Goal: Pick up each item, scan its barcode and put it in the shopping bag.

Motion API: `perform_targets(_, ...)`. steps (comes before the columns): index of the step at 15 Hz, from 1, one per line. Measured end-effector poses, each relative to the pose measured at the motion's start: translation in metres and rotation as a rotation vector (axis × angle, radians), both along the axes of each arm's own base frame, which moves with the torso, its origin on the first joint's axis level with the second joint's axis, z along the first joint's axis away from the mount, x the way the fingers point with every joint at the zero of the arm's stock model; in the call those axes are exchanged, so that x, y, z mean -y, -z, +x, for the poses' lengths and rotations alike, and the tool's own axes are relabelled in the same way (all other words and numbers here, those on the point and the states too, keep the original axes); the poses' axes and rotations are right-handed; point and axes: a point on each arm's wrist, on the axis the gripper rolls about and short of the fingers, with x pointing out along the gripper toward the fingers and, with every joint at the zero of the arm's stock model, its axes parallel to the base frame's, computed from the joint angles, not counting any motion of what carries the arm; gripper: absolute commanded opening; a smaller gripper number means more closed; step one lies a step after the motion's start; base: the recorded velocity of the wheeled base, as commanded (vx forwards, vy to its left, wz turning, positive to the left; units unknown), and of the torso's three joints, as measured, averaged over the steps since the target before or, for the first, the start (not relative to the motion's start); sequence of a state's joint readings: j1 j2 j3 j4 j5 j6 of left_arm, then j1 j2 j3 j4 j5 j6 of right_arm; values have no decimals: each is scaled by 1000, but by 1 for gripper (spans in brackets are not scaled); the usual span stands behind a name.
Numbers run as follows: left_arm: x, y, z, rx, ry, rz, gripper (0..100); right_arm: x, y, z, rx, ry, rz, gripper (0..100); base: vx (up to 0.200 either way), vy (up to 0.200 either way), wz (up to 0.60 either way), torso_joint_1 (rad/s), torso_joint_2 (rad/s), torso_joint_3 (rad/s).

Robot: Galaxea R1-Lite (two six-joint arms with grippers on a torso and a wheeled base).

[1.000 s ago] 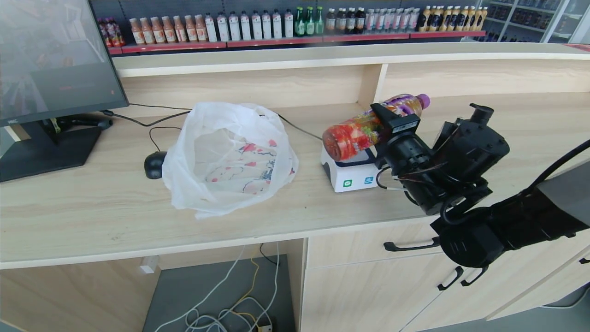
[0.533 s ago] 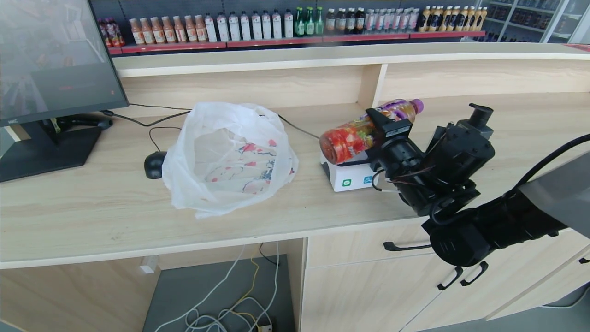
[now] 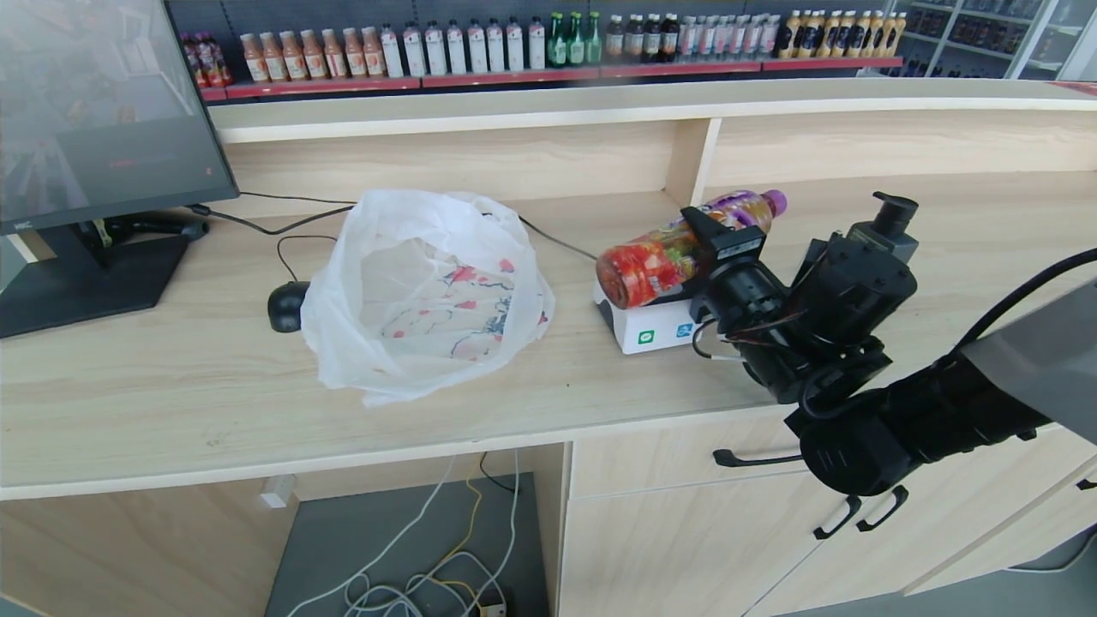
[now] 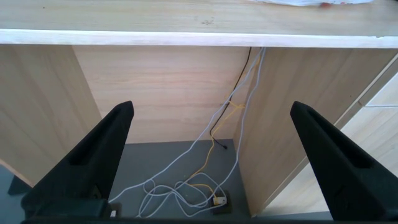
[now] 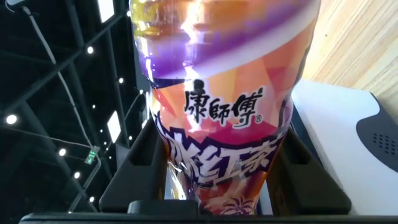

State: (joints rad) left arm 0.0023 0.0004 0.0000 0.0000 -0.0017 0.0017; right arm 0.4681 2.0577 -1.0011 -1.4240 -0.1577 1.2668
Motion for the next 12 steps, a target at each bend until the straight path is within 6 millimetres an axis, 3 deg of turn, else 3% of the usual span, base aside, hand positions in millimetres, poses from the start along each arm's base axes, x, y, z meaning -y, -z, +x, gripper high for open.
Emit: perform_targets(12,0,0,0,0,0,0,100,17,-2,9,-1,34,38,0,0,0,0,0,0,0)
